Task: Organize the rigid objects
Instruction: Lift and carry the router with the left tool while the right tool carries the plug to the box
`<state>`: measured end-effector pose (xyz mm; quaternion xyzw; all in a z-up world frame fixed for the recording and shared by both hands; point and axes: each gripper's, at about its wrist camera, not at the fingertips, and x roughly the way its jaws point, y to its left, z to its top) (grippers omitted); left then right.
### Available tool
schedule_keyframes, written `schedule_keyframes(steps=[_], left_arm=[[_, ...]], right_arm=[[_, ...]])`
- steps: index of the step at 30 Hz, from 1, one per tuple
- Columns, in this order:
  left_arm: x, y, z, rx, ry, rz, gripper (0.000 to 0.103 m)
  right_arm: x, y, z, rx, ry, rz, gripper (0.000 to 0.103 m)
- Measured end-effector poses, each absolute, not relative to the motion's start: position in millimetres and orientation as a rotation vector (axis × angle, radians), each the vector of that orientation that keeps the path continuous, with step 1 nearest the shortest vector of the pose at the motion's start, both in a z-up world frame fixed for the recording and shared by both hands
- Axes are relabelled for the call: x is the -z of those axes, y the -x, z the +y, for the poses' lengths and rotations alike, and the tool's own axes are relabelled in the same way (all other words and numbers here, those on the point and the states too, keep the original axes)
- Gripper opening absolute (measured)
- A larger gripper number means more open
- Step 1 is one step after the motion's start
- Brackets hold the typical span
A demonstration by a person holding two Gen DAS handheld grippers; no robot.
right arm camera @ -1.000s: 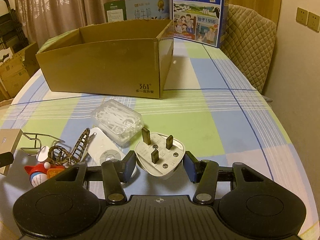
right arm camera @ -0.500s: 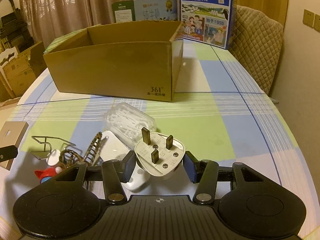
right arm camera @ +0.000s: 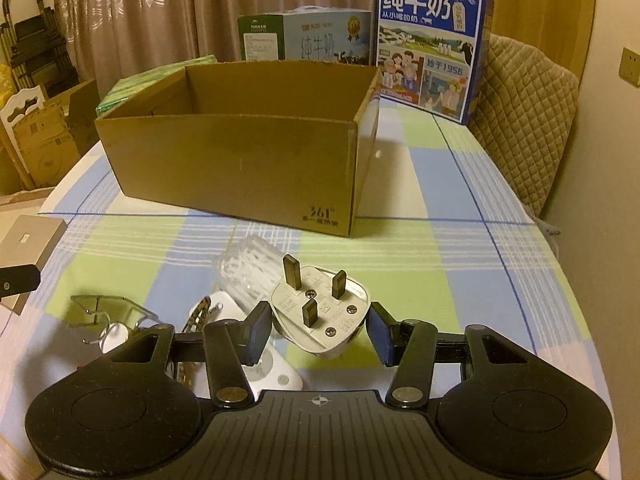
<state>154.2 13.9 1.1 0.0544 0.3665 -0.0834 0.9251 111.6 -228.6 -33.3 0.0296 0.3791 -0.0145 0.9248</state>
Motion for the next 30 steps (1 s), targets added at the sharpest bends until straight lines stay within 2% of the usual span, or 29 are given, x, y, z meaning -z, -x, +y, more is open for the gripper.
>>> schedule_keyframes(steps=[15, 30], left_arm=[[-22, -195, -8, 0.223, -0.137, 0.729, 0.083], [-68, -280, -25, 0.252, -0.180, 0.675, 0.083]], right_arm=[[3, -142, -229, 0.001, -0.037, 0.735, 0.049], [-59, -229, -229, -0.031, -0.044, 0.658, 0.049]])
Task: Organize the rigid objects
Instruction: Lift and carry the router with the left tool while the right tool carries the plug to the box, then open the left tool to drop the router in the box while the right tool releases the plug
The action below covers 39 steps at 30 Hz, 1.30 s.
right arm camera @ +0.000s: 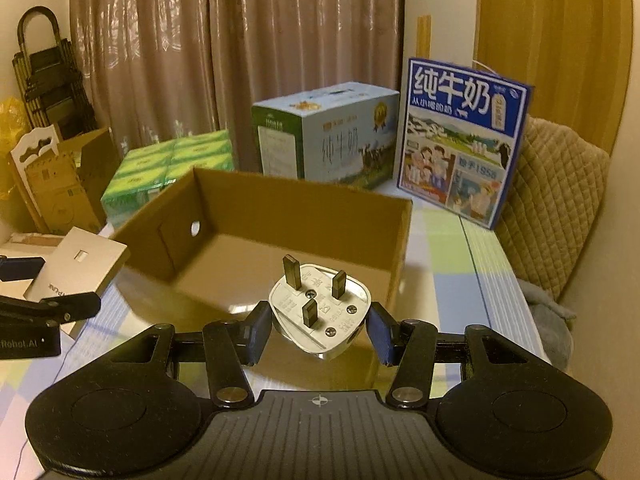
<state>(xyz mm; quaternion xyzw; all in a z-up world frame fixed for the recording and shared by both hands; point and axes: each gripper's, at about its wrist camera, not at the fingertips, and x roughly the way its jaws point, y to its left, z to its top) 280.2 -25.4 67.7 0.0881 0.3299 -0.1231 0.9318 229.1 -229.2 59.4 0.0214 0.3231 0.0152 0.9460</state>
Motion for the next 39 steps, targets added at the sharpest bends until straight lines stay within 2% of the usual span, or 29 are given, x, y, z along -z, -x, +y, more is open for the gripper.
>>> schedule_keyframes(steps=[15, 31, 39], left_arm=[[-55, -353, -48, 0.287, -0.219, 0.721, 0.083], [-31, -376, -73, 0.311, -0.245, 0.748, 0.084], [-35, -376, -73, 0.295, -0.228, 0.735, 0.084]], right_arm=[[-28, -291, -242, -0.024, -0.097, 0.751, 0.049], [-11, -307, -254, -0.018, -0.121, 0.774, 0.049], [-21, -303, -258, -0.026, -0.134, 0.724, 0.049]])
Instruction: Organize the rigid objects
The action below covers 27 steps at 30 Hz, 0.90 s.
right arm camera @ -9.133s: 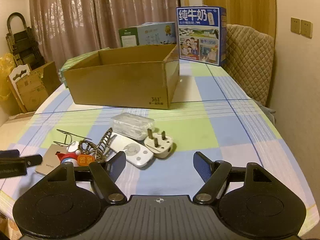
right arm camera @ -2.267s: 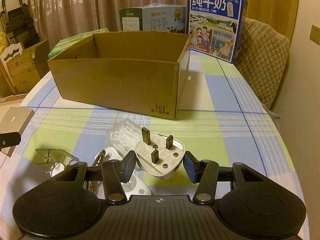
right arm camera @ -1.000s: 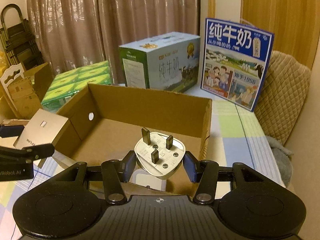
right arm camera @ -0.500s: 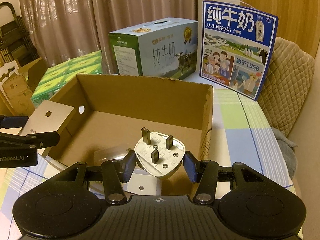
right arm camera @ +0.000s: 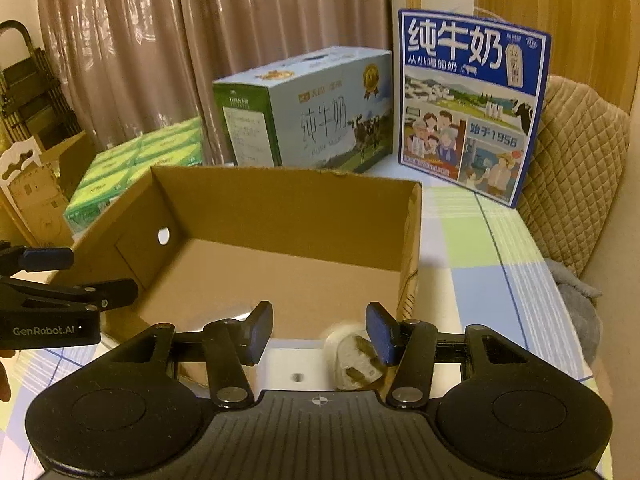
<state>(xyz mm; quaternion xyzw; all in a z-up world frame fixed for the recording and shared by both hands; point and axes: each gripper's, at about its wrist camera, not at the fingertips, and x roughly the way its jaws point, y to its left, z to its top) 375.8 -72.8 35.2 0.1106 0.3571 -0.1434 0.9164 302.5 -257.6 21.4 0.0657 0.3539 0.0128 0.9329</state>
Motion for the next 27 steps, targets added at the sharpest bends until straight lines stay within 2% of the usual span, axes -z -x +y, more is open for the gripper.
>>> schedule_keyframes(steps=[11, 27], left_arm=[[-54, -351, -65, 0.285, -0.233, 0.713, 0.084], [-84, -266, -43, 0.267, -0.187, 0.685, 0.084]], right_arm=[[-41, -278, -252, -0.035, -0.124, 0.700, 0.049], [-70, -194, -246, -0.044, -0.135, 0.679, 0.049]])
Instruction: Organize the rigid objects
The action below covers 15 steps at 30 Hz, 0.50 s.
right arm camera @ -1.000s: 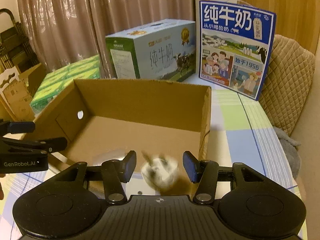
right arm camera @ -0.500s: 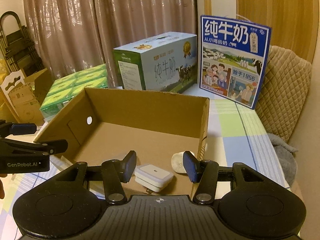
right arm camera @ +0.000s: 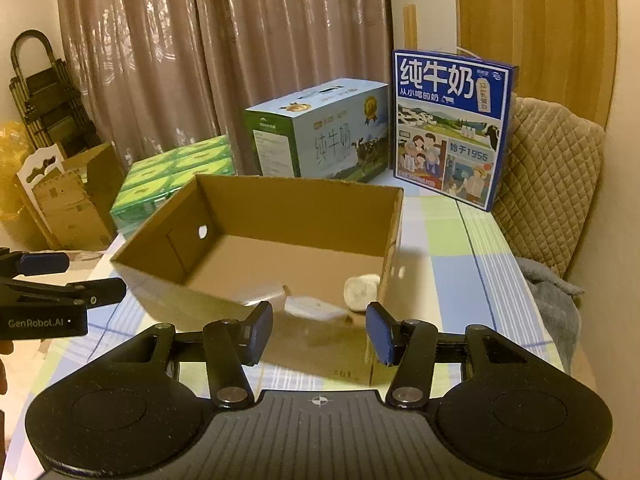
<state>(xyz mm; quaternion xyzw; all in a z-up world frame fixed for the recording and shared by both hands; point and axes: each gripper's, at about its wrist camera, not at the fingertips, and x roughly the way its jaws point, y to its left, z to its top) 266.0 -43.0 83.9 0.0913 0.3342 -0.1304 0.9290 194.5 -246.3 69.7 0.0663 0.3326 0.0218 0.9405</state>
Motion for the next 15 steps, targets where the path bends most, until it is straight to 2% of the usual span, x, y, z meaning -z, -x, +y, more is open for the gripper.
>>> schedule_keyframes(steps=[15], left_arm=[[-62, -186, -20, 0.241, -0.120, 0.719, 0.084]], right_arm=[[-61, -118, -237, -0.057, -0.122, 0.685, 0.049]])
